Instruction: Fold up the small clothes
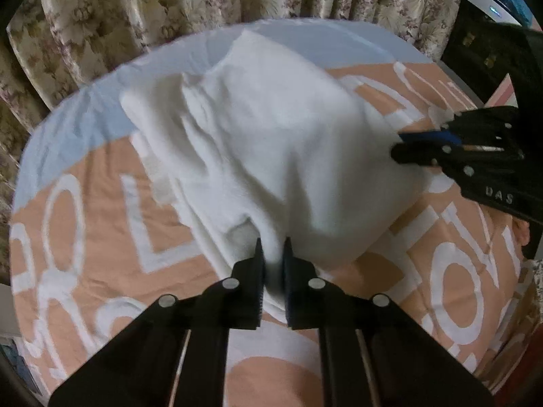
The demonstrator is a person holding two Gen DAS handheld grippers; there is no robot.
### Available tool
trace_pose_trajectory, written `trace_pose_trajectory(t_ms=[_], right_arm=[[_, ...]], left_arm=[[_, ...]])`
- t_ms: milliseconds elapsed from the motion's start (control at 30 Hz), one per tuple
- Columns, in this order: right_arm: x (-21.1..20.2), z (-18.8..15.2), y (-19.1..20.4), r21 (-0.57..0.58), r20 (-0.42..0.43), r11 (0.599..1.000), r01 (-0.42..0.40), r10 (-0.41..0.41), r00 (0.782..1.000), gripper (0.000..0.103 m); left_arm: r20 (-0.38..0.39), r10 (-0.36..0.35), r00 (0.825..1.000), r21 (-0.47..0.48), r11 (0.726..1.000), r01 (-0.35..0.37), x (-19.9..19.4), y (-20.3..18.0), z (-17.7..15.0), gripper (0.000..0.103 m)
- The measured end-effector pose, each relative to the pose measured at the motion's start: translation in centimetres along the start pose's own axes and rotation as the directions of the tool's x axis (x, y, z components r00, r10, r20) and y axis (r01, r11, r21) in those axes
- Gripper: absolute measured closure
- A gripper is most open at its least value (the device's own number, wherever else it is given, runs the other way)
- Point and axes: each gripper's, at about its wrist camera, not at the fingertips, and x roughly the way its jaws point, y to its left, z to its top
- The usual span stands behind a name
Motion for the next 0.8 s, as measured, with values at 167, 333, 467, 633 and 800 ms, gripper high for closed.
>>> trace_pose_trajectory(t_ms=[167,333,467,633,800], right_arm=[[-0.6,0.4,1.7,-0.073,0.017,0.997,0.004,-0.003,1.0,0.094],[1.8,-0.9,2.8,-0.148,-0.038,0.988,0.053,-0.059,0.998,0.095],[2.6,-2.0,2.5,-0.164,-0.054,0.983,0.079,-0.089,0.995,0.093],[-1.1,-0.1,0.6,-0.1,0.04,0.995,0.012,-0.008,0.999,0.063],[-0.6,4.5,-1.1,-0.071,0.136,0.995,0.065,-0.055,0.989,0.063]], left_arm=[[0.002,0.016,1.0,-0.002,1.0,-0.016,-1.5,1.9,-0.3,0.094],[-0.026,0.021,0.999,-0.009,1.0,-0.021,0.4,2.0,-2.0,0.093],[-0.016,0.027,0.999,-0.02,0.999,-0.028,-0.2,2.3,-1.9,0.072],[0.079,0.098,0.992,-0.016,0.995,-0.097,-3.3,3.2,0.0,0.039],[0.113,0.158,0.981,-0.085,0.985,-0.149,-1.2,5.6,5.2,0.035]])
